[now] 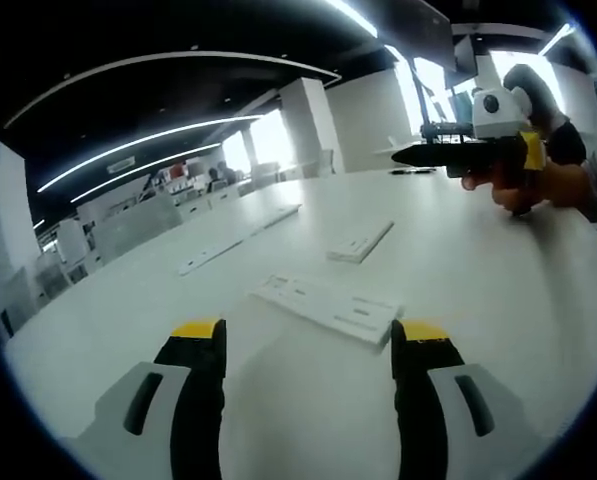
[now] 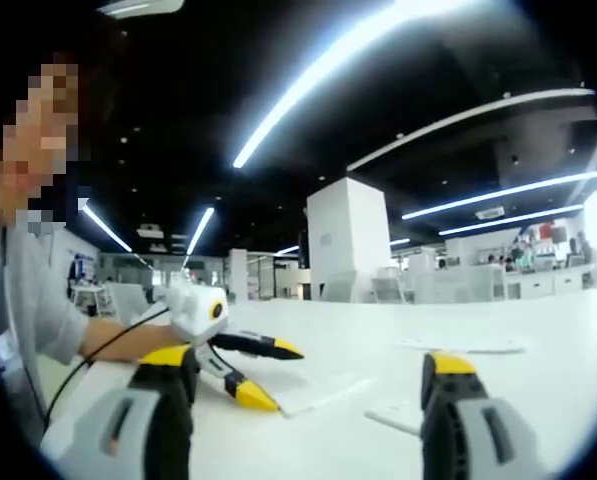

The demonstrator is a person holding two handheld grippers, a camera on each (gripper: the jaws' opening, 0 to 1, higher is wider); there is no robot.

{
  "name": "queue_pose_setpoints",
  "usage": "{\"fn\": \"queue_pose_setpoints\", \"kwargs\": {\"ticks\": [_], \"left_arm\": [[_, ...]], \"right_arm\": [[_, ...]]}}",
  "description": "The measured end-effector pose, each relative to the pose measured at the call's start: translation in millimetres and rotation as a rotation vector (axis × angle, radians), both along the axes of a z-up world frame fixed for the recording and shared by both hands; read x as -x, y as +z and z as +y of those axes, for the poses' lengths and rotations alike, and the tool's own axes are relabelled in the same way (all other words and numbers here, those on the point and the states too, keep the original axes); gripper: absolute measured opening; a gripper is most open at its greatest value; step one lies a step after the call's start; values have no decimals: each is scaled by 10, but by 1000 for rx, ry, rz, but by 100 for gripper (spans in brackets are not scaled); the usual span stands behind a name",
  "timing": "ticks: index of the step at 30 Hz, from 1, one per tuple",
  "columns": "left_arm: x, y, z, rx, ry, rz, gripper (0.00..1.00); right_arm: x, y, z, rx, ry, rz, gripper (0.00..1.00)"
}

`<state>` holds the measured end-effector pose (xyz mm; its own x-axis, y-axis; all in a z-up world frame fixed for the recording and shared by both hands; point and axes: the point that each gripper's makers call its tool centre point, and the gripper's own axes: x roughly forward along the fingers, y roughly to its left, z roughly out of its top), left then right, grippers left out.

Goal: Locate the socket holder cover, grip the socket holder cover, clip it into the socket holder slot.

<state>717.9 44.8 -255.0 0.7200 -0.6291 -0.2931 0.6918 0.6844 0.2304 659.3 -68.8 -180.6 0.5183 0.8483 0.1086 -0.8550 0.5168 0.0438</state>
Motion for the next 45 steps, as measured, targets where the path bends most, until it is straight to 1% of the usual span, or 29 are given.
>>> {"fn": "queue_pose_setpoints", "kwargs": {"ticks": [14, 31, 45], "left_arm": [[-30, 2, 13, 1, 14, 0, 67], [-8, -10, 29, 7, 31, 4, 67], [-9, -15, 31, 12, 42, 13, 67]], "right_arm": [[11, -11, 9, 9, 3, -4, 94], [3, -5, 28, 18, 7, -10, 94], [46, -7, 54, 23, 14, -17, 94]]}}
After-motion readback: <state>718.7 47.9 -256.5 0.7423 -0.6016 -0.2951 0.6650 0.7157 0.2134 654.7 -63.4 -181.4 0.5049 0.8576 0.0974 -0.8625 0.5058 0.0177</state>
